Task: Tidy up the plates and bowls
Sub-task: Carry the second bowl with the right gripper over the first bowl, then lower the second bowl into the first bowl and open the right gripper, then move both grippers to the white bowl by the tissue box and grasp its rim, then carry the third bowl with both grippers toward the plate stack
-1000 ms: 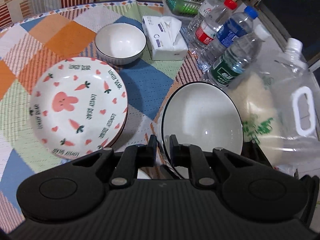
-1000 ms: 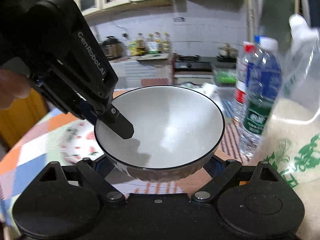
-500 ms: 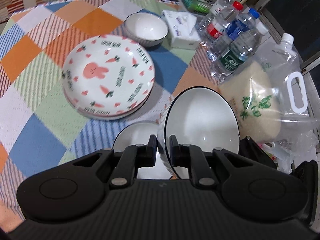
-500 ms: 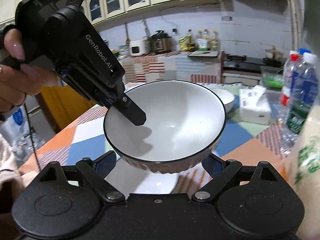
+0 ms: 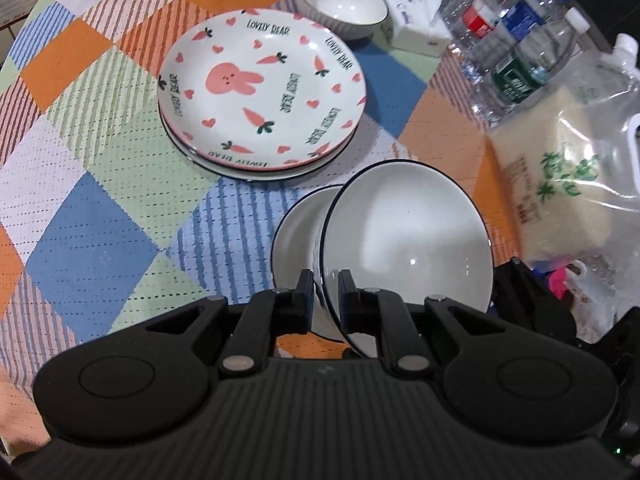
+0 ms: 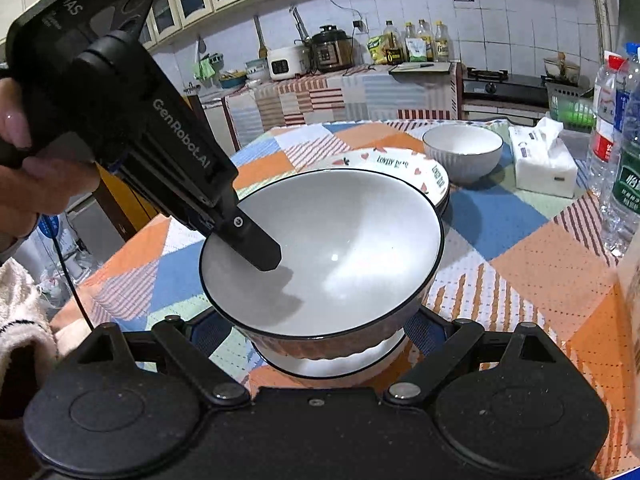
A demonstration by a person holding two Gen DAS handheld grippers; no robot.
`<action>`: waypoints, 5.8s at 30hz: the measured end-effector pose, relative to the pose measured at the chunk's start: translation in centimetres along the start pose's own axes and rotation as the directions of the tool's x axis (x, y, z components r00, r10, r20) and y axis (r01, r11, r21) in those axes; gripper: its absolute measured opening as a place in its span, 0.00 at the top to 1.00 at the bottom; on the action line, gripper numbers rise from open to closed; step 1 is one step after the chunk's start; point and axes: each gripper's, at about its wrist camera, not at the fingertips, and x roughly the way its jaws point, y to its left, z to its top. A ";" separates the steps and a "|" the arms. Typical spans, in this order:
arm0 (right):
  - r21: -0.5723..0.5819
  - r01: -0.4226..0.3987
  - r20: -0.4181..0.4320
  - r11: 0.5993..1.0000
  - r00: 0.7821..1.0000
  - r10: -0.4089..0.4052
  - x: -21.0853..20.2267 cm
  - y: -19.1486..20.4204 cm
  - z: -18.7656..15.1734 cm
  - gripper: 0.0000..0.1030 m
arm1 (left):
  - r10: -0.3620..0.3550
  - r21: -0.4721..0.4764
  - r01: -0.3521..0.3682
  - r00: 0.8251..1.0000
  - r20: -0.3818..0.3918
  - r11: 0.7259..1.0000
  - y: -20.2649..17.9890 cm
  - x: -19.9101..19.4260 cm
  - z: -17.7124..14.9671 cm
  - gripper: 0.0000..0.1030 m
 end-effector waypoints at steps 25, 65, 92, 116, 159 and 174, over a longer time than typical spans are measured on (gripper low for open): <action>-0.102 0.146 -0.116 0.984 0.981 -0.158 1.8 2.0 -0.3 0.07 | 0.096 0.072 -0.093 0.995 -0.041 0.993 -0.7 2.7 0.0 0.86; -0.139 0.081 0.147 0.987 0.987 -0.060 -4.6 -1.4 8.7 0.09 | -0.098 0.031 0.094 0.969 0.228 0.995 1.2 -7.1 5.8 0.75; 0.547 0.202 -0.142 0.813 0.979 -0.148 14.0 -19.9 18.4 0.37 | -0.006 0.053 -0.012 0.949 0.315 0.999 2.1 5.4 21.9 0.71; 0.561 0.284 -0.179 0.778 0.959 -0.221 19.7 -22.3 14.5 0.83 | 0.080 0.091 -0.110 0.956 0.282 0.990 -0.4 12.2 23.8 0.91; 0.576 0.114 -0.166 0.810 0.986 -0.021 3.3 -15.1 11.8 0.84 | -0.020 0.139 0.006 0.994 0.105 0.990 -4.5 -2.6 11.4 0.89; 0.559 0.081 -0.233 0.825 0.970 0.062 0.5 -9.8 9.2 0.84 | -0.031 0.115 0.029 0.999 0.022 0.993 -2.6 -5.2 5.6 0.89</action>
